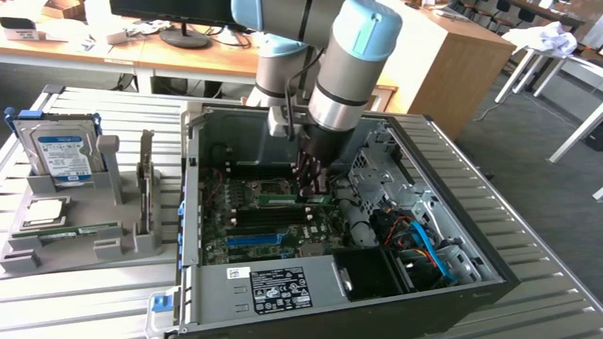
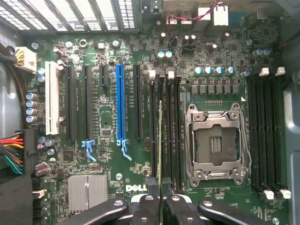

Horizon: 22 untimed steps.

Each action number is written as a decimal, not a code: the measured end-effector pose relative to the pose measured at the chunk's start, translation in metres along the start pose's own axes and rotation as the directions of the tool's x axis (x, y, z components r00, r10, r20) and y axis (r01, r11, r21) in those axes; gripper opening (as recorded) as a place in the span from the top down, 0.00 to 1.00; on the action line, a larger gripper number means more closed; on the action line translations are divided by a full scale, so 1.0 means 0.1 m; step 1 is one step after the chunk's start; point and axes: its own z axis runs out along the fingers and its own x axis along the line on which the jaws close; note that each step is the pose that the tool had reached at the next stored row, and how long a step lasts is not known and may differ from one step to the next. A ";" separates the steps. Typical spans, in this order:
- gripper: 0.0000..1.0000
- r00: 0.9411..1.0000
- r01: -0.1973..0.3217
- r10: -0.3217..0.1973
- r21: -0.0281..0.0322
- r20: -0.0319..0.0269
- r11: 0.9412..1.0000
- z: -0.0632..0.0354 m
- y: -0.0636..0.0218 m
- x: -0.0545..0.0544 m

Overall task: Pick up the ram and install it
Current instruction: 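Insert the ram into the slot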

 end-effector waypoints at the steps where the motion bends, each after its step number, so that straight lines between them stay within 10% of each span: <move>1: 0.87 1.000 0.000 0.000 0.000 0.000 1.000 0.003 0.000 0.00; 22: 0.87 1.000 0.000 0.000 0.000 0.000 1.000 0.063 0.000 0.00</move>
